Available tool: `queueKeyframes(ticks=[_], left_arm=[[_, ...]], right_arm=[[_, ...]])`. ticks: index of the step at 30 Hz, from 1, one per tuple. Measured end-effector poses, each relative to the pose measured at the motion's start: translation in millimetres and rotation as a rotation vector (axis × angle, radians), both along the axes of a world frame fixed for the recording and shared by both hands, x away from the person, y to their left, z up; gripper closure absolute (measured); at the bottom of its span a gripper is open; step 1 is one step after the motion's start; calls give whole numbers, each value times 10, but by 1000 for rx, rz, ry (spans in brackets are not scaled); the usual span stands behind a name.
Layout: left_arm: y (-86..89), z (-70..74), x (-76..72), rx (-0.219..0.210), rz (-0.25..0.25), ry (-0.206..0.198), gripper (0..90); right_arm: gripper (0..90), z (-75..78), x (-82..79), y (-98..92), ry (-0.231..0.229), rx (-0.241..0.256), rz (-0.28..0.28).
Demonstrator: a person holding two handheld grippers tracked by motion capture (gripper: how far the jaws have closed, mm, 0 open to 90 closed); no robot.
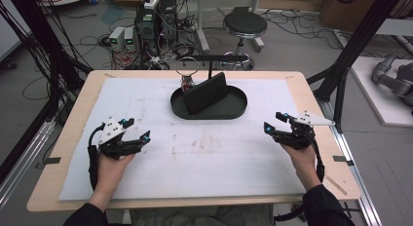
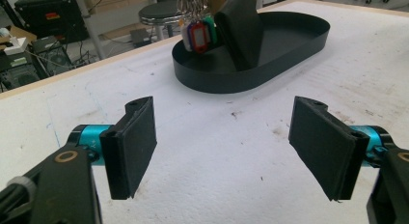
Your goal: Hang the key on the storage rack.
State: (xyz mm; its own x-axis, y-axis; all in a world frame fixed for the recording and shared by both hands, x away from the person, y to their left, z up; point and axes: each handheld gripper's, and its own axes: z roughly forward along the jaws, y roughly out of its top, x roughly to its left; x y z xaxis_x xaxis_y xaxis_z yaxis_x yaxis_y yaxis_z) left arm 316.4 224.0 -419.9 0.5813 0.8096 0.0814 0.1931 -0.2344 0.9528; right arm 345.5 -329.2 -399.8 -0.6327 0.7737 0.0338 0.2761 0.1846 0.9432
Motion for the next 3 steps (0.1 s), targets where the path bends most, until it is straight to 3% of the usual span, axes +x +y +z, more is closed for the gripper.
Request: queueKeyframes(ticks=[3], left_arm=[[-2, -5, 18, 0, 6, 5, 250]], right_arm=[[307, -5, -8, -4, 2, -2, -1]])
